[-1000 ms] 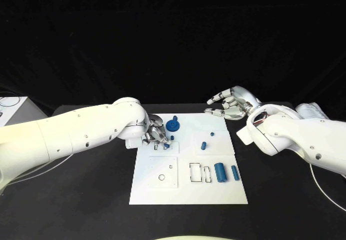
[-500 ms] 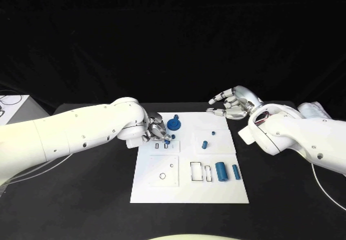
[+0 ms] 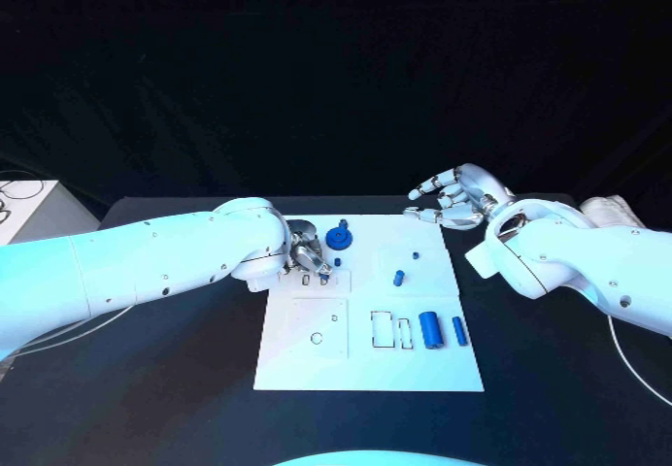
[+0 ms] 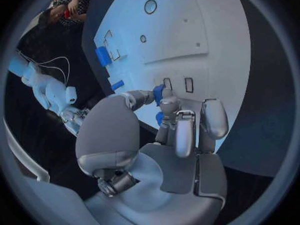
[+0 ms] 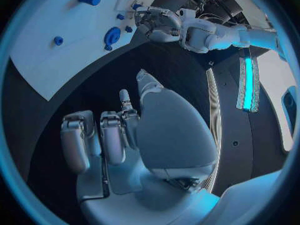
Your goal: Assemble the parts on the task board
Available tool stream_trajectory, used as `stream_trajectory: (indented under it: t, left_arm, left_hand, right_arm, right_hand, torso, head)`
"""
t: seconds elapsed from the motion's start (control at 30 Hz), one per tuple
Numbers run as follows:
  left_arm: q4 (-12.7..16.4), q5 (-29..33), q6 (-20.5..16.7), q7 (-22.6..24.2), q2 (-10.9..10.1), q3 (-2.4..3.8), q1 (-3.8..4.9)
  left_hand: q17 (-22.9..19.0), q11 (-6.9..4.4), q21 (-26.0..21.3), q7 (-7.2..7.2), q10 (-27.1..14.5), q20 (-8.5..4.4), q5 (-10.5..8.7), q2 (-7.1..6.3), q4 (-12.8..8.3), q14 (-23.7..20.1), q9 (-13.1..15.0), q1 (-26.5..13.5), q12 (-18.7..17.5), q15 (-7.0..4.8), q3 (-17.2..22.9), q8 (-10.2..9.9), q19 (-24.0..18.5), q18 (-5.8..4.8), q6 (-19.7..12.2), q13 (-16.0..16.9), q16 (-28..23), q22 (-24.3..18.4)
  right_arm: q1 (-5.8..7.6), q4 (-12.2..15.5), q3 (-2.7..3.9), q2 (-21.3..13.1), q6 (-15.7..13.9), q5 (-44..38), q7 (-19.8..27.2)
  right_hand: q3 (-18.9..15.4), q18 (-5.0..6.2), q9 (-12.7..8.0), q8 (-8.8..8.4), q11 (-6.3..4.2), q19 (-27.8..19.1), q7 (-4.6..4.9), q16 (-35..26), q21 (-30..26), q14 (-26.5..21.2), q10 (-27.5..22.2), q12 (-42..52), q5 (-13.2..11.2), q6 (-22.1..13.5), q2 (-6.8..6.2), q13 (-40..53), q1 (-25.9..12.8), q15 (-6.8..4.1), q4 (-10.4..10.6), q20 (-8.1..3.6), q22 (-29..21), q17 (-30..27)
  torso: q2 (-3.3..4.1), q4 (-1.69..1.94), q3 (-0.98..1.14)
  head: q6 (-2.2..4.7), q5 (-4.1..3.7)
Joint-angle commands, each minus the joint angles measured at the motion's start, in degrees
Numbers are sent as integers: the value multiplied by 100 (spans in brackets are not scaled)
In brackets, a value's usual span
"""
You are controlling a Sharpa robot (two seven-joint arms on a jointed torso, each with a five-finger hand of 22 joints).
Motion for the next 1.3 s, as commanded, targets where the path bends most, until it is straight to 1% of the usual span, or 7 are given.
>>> stream_trajectory:
  t: [0.03,0.2,0.27,0.4,0.6,0.93,1.3]
  left_arm:
    - [51,-246,-251,43,-10,-20,-23]
    - [115,-365,-374,47,-41,-48,-58]
    - [139,-393,-376,46,-55,-53,-66]
    - [190,-424,-350,42,-88,-60,-78]
    - [241,-444,-320,39,-128,-65,-89]
    - [291,-453,-221,34,-157,-68,-98]
    - [297,-449,-209,35,-154,-68,-102]
  left_hand:
    - [1256,-5,20,-33,44,-11,33,10,-1343,493,12,-69,36,-32,1294,1,38,-68,78,10,31,11]
    - [1262,-8,21,-36,50,-14,42,7,-1351,496,13,-72,36,-35,1297,-1,40,-68,85,10,33,11]
    - [1269,-10,24,-37,54,-15,47,6,-1355,499,14,-74,38,-37,1300,-1,49,-70,89,14,36,21]
    - [1269,-10,24,-37,54,-15,47,6,-1355,499,14,-74,38,-37,1300,-1,49,-70,89,14,36,21]
    - [1276,-13,27,-41,58,-19,55,6,-1361,502,15,-76,34,-40,1307,-3,53,-71,97,9,38,25]
    - [1289,-17,32,-44,70,-23,66,2,-1372,508,16,-81,39,-44,1316,-6,64,-73,107,18,43,35]
    - [1293,-19,32,-46,74,-26,74,-4,-1380,510,17,-83,39,-47,1321,-8,63,-73,114,18,44,33]
  right_arm:
    - [-3,2,1,0,75,-46,28]
    - [-4,2,1,-2,75,-47,30]
    - [-4,1,1,-1,77,-47,30]
    - [-5,0,1,-2,79,-48,30]
    - [-7,-3,1,-2,81,-50,31]
    - [-10,-5,1,-1,87,-51,30]
    - [-12,-15,1,1,90,-52,27]
  right_hand:
    - [22,-83,7,32,5,599,12,-15,12,570,-53,-21,-12,-33,-4,791,-63,-26,27,-25,1509,1412]
    - [20,-83,9,35,5,599,12,-15,12,571,-58,-25,-13,-37,-3,787,-79,-26,31,-25,1509,1413]
    - [20,-83,9,35,5,599,12,-15,12,571,-58,-25,-13,-37,-3,787,-79,-26,31,-25,1509,1413]
    - [20,-83,9,35,5,599,12,-15,12,571,-58,-25,-13,-37,-3,787,-79,-26,31,-25,1509,1413]
    - [20,-83,9,35,5,599,12,-15,12,571,-58,-25,-13,-37,-3,787,-79,-26,31,-25,1509,1413]
    - [20,-83,9,35,5,599,12,-15,12,571,-58,-25,-13,-37,-3,787,-79,-26,31,-25,1509,1413]
    - [20,-83,9,35,5,599,12,-15,12,571,-58,-25,-13,-37,-3,787,-79,-26,31,-25,1509,1413]
  torso:
    - [-1,3,-6]
    - [4,6,-9]
    - [0,3,-8]
    - [1,1,-8]
    - [-1,5,-10]
    - [2,-5,-5]
    - [4,-4,-5]
  head:
    - [-15,0]
    - [-8,-5]
    - [-20,7]
    - [-20,7]
    - [-32,11]
    - [-39,21]
    - [-28,9]
